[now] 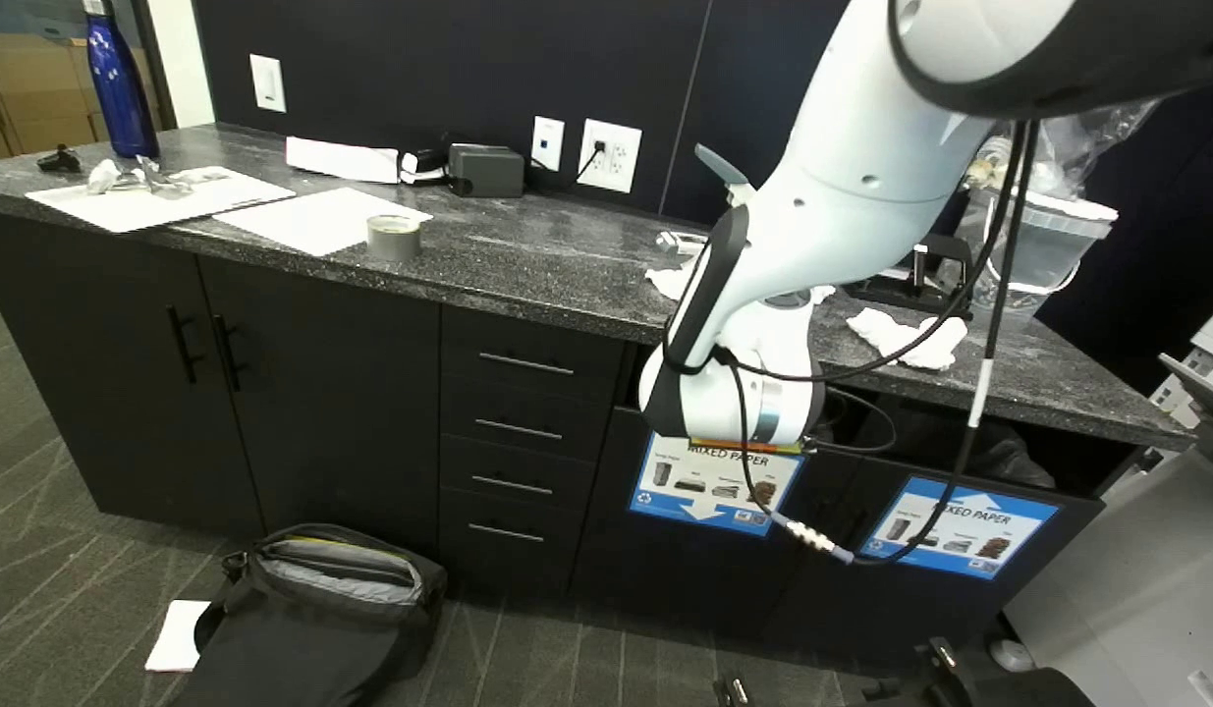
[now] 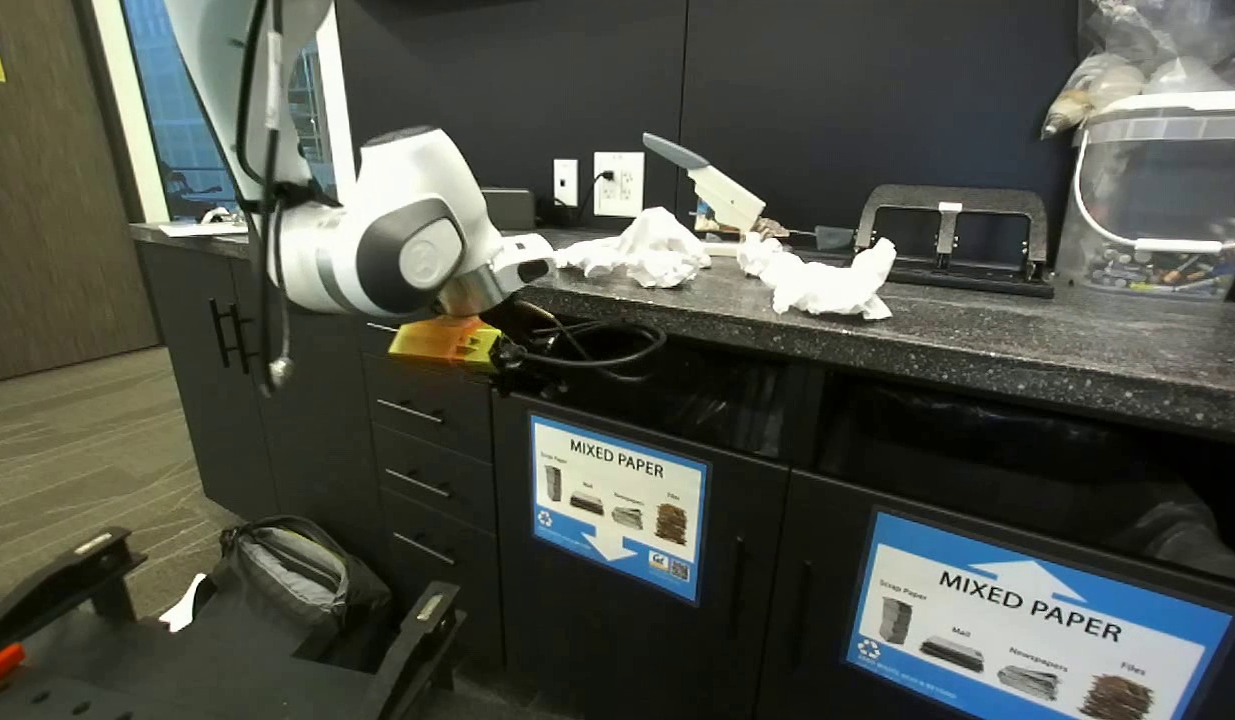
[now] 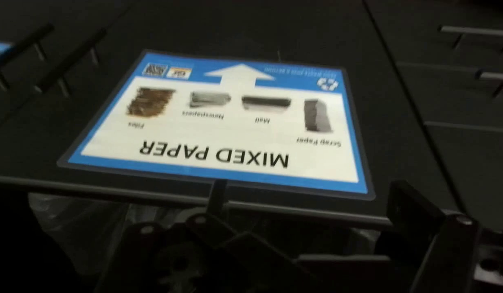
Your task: The papers on the counter and put them in the recycle bin
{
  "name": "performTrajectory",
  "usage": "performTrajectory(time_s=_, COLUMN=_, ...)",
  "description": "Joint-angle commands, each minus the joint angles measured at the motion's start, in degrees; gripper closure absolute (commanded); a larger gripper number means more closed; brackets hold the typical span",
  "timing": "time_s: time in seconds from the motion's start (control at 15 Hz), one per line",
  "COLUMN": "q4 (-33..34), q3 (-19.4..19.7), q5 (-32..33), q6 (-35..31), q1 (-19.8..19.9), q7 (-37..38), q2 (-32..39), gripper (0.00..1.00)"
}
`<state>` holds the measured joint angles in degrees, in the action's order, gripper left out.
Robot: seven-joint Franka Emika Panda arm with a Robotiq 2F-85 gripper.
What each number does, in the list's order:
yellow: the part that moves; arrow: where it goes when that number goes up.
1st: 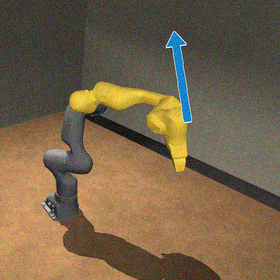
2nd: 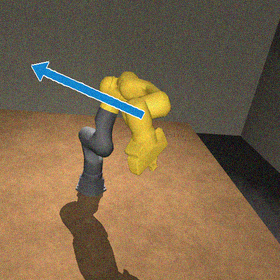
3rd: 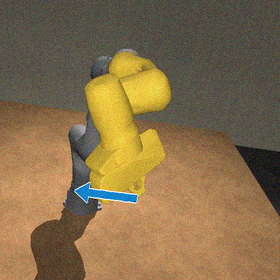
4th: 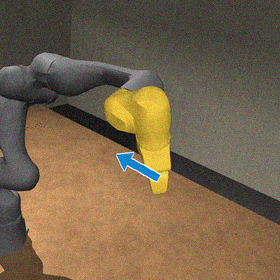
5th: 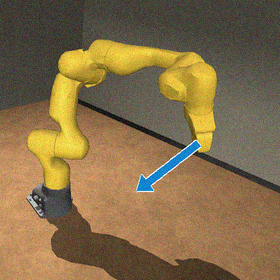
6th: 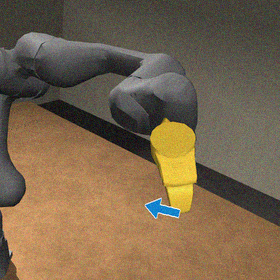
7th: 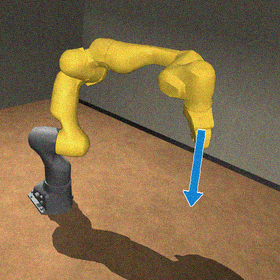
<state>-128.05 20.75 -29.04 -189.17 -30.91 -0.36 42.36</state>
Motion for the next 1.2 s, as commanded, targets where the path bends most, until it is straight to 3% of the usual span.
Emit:
performTrajectory(time_s=0.0, q4=-7.74, q3=9.51, q5=1.01, q6=15.79, q1=-8.43, q7=-1.59, q2=-13.62, gripper=0.00)
performTrajectory(time_s=0.2, q4=-5.57, q3=22.59, q5=4.25, q6=25.37, q1=-16.50, q7=4.79, q2=-17.47, gripper=0.00)
performTrajectory(time_s=0.47, q4=1.20, q3=37.02, q5=10.32, q6=34.66, q1=-21.90, q7=12.91, q2=-20.54, gripper=0.00)
performTrajectory(time_s=0.53, q4=3.30, q3=33.99, q5=19.37, q6=35.21, q1=-15.96, q7=20.40, q2=-23.48, gripper=0.00)
performTrajectory(time_s=0.67, q4=9.22, q3=33.70, q5=22.87, q6=38.74, q1=-11.53, q7=25.73, q2=-23.93, gripper=0.00)
performTrajectory(time_s=0.8, q4=15.26, q3=29.50, q5=23.50, q6=43.45, q1=-3.95, q7=30.36, q2=-24.12, gripper=0.00)
performTrajectory(time_s=1.13, q4=30.48, q3=13.33, q5=19.83, q6=58.58, q1=17.63, q7=38.77, q2=-19.23, gripper=0.00)
